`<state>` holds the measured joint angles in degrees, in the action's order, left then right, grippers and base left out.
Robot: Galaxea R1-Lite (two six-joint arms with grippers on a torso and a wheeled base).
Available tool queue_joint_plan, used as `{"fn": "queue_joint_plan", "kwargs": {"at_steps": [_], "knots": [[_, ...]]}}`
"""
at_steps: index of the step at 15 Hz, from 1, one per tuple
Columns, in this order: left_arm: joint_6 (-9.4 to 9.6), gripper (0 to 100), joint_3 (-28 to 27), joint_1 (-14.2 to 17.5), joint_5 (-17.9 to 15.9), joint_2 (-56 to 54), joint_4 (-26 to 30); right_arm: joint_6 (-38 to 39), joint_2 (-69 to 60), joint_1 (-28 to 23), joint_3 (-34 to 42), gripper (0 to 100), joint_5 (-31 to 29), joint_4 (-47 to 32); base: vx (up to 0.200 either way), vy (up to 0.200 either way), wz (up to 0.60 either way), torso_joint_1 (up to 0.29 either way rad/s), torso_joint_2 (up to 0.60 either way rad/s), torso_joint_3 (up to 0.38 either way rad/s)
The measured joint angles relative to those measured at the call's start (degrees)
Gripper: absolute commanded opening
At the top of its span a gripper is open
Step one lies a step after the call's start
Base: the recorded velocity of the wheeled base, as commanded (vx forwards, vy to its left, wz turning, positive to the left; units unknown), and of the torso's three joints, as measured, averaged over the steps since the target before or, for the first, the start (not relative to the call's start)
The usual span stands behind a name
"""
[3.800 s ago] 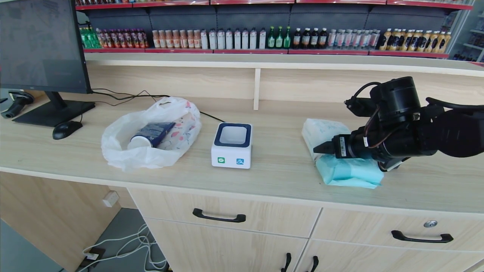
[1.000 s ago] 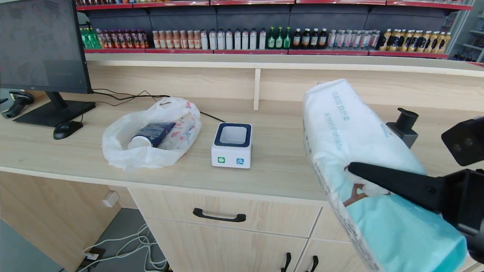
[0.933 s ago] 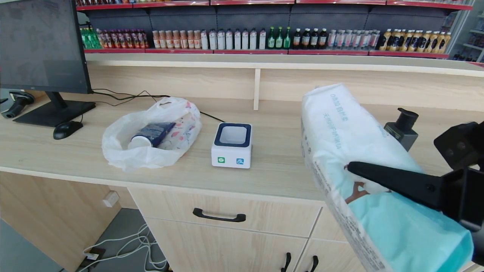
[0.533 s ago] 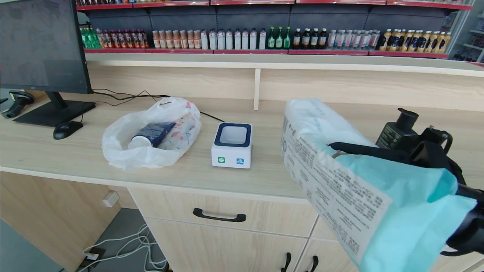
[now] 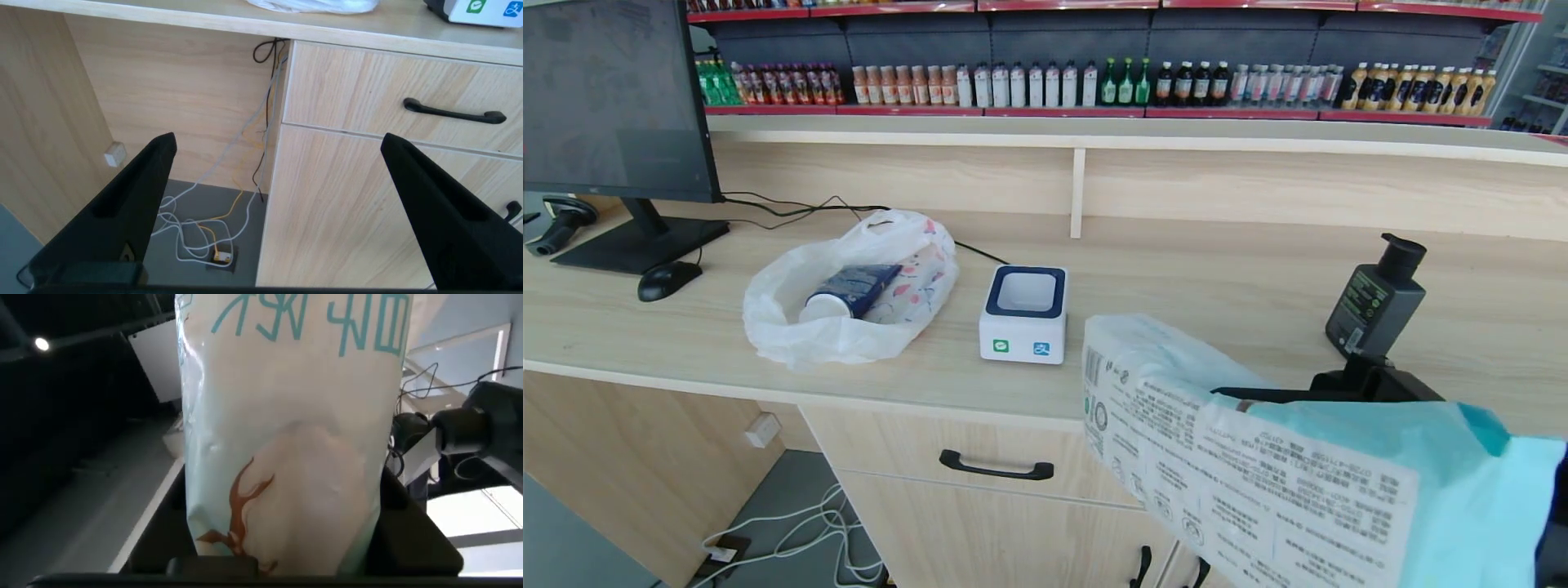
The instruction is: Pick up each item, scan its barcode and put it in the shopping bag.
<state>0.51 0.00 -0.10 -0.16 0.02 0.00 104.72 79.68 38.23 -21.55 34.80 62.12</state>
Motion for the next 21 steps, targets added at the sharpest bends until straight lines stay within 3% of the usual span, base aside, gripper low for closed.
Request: {"fn": "queue_joint_plan", "kwargs": {"at_steps": [3, 6, 8, 13, 21], "knots": [[0.02, 100, 0.0, 0.0, -0.02, 0.0, 0.0, 9.14, 0.06, -0.13, 0.83, 0, 0.94, 7.34, 0.0, 0.0, 0.0, 0.0, 0.0, 0.0], [0.02, 100, 0.0, 0.0, -0.02, 0.0, 0.0, 21.11, 0.22, -2.65, 3.43, 0, 9.53, 16.54, 0.0, 0.0, 0.0, 0.0, 0.0, 0.0], [0.02, 100, 0.0, 0.0, -0.02, 0.0, 0.0, 22.81, 0.65, -3.39, 4.94, 0, 10.17, 18.53, 0.0, 0.0, 0.0, 0.0, 0.0, 0.0], [0.02, 100, 0.0, 0.0, -0.02, 0.0, 0.0, 37.64, 2.88, -3.36, 5.68, 0, 12.39, 27.6, 0.0, 0.0, 0.0, 0.0, 0.0, 0.0], [0.0, 100, 0.0, 0.0, -0.02, 0.0, 0.0, 39.39, 0.41, 0.18, 6.49, 0, 12.59, 27.84, 0.0, 0.0, 0.0, 0.0, 0.0, 0.0]]}}
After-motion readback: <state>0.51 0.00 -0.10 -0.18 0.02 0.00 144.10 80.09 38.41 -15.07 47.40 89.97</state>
